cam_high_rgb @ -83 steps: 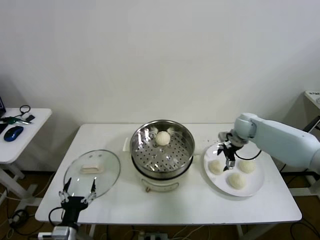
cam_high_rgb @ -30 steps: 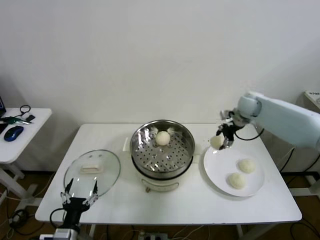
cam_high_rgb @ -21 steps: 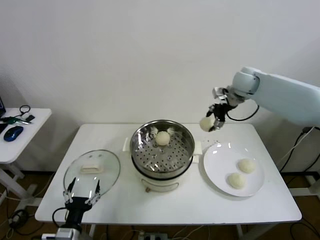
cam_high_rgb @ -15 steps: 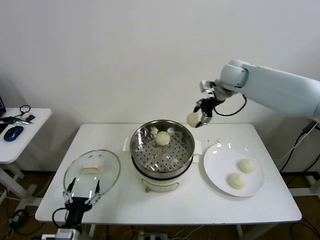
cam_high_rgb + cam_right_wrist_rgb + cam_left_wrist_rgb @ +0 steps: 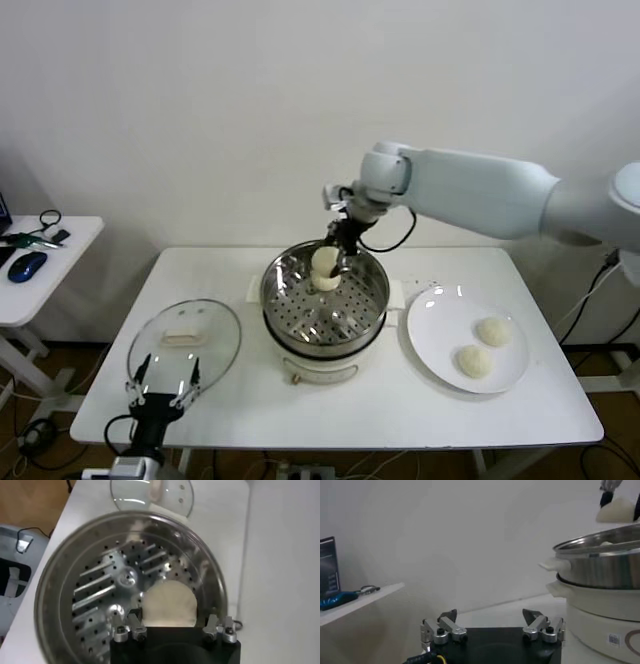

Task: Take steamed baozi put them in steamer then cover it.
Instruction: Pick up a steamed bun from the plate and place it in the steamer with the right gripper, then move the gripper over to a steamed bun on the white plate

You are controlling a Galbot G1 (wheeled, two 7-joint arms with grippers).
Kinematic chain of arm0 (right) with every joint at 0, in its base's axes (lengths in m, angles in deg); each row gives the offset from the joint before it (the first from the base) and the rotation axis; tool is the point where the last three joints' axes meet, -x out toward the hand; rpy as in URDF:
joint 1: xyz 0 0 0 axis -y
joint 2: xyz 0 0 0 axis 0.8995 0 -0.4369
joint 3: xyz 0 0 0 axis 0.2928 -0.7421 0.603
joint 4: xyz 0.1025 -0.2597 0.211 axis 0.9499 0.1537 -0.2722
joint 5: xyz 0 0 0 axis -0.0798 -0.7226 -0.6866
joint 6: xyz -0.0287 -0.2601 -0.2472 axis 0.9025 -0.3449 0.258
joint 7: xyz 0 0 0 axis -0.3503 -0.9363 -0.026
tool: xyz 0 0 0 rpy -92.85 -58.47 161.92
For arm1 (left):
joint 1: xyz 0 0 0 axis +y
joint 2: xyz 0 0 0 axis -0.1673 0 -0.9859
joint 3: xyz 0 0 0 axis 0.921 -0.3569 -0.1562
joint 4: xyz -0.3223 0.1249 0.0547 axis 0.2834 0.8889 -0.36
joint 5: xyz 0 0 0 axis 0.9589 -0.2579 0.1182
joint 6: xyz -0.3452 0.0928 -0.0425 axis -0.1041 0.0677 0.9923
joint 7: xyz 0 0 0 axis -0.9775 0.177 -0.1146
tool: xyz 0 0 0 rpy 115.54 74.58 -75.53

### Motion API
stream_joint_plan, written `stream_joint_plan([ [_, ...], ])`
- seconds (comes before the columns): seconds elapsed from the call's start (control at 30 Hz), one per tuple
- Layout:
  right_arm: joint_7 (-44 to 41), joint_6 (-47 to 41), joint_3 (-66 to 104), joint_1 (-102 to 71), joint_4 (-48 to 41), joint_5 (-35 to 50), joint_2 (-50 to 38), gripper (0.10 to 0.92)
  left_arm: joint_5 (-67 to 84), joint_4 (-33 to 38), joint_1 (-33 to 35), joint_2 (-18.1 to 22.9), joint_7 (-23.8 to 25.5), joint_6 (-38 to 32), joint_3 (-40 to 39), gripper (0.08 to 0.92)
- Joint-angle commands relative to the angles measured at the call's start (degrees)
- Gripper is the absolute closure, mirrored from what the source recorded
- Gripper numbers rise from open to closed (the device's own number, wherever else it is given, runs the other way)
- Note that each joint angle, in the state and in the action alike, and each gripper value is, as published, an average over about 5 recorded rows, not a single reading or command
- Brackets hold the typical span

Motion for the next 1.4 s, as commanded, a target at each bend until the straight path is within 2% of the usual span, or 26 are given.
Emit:
stream_joint_plan([
  [0.03, 1.6, -0.9, -0.7, -3.1, -1.1, 1.2, 6.3, 0.33, 0.6, -0.1, 0.1, -0.3, 0.1, 0.0, 0.0, 0.177],
  [0.5, 1.6, -0.8, -1.8, -5.6, -3.0, -0.3, 7.9, 0.324, 0.8, -1.1, 0.4, -1.1, 0.0, -0.7, 0.0, 0.177],
  [0.7, 1.7, -1.0, -1.6, -6.0, -3.8, -1.3, 8.0, 0.222, 0.7, -1.2, 0.6, -1.1, 0.0, -0.9, 0.0, 0.177],
  [0.9, 1.2, -0.9, -1.3, -5.5, -3.2, -1.5, 6.9, 0.203, 0.6, -0.9, 0.7, -1.0, 0.0, -0.7, 0.1, 0.177],
  [1.13, -1.8, 0.5, -1.0, 0.4, 1.8, -1.1, 0.1, 0.203, 0.4, -0.6, 1.5, -0.8, 0.0, -0.6, 0.2, 0.177],
  [1.4, -5.4, 2.7, -4.6, 9.4, 10.5, -1.4, -13.8, 0.203, -0.1, -0.3, 1.3, -0.8, 0.0, -0.4, 0.0, 0.177],
])
